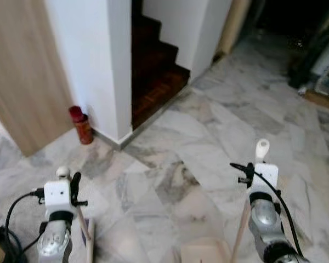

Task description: Sweep floor

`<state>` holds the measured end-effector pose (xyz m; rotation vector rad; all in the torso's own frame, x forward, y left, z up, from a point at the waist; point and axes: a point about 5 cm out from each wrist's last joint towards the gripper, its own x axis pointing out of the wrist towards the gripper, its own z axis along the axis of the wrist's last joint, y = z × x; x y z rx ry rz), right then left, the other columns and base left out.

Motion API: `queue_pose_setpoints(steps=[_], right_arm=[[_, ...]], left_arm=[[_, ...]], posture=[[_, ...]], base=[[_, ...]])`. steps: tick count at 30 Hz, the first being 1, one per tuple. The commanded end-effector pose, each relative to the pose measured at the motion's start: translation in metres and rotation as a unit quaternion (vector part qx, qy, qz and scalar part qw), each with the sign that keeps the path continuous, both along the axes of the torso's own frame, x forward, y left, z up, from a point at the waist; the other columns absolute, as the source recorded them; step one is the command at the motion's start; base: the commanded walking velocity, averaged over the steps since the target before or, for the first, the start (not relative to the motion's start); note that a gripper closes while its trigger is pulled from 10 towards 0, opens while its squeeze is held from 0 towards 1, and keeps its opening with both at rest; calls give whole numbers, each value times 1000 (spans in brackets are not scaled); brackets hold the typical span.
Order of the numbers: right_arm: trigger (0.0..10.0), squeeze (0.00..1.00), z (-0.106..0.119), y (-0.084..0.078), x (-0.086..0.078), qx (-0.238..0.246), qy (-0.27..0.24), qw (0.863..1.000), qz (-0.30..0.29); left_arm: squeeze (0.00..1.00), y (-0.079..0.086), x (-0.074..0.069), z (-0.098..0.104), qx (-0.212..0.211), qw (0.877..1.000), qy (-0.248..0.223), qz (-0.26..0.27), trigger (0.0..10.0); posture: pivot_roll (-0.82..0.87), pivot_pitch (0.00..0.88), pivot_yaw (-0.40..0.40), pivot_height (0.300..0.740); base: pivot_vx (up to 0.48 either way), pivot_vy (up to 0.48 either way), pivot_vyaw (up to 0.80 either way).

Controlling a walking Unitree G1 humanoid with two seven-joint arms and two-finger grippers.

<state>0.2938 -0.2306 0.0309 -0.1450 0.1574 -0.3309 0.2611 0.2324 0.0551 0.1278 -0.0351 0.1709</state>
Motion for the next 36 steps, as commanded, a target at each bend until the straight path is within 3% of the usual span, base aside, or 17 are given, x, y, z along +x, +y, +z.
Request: queue_pose_setpoints(steps=[1,5,12,30,36], right_arm=[[10000,0,2,-1,1,-2,-3,1000,-1],[10000,0,-1,2,-1,6,-1,1000,-4],[10000,0,-5,12,-2,19,-3,1000,1],[10000,0,-11,27,-7,25,-6,1000,5],[10000,0,-7,25,-5,20,-18,1000,3]], left_arm=[[0,0,-2,-2,-1,1000,1,-6,10000],[0,0,-3,-3,1,1000,3,-14,10000],[0,4,-5,-3,7,1000,7,-21,10000],[0,2,12,8,15,998,2,-57,10000],[0,2,17,12,10,998,-7,-54,10000]], posture=[[16,0,-67,740],[19,0,-52,740],[21,0,-32,740],[6,0,30,740],[5,0,31,740]], base=[[0,0,-800],[0,0,-800],[0,0,0],[0,0,-800],[0,0,-533]])
